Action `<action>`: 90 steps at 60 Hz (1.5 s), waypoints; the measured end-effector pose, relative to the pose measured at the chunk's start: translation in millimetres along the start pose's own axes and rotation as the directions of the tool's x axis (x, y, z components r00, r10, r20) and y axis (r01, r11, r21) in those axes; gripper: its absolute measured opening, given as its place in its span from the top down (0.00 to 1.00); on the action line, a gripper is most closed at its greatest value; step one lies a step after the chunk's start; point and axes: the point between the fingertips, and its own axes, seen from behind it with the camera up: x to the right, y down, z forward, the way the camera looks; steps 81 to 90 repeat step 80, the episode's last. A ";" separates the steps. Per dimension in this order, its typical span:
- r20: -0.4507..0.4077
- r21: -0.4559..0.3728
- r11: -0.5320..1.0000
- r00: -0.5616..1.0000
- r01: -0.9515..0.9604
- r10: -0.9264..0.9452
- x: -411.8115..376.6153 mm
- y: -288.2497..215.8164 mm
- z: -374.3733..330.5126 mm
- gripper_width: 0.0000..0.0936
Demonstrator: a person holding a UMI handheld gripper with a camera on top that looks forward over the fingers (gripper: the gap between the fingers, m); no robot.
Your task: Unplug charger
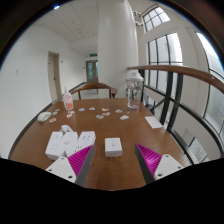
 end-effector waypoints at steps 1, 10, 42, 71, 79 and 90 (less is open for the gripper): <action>0.001 0.009 1.000 1.000 0.004 -0.004 -1.1 -0.4 -5.8 0.10; 0.017 0.083 0.996 0.999 0.027 -0.028 -16.6 1.0 -61.0 0.11; 0.027 0.134 0.991 0.999 0.026 -0.030 0.6 32.3 -123.1 0.11; -0.021 0.055 0.983 0.984 -0.174 0.176 81.0 56.4 -67.6 0.11; -0.042 0.060 0.981 0.982 -0.182 0.185 92.0 60.5 -58.5 0.12; -0.034 0.059 0.981 0.982 -0.185 0.188 90.2 60.2 -58.0 0.11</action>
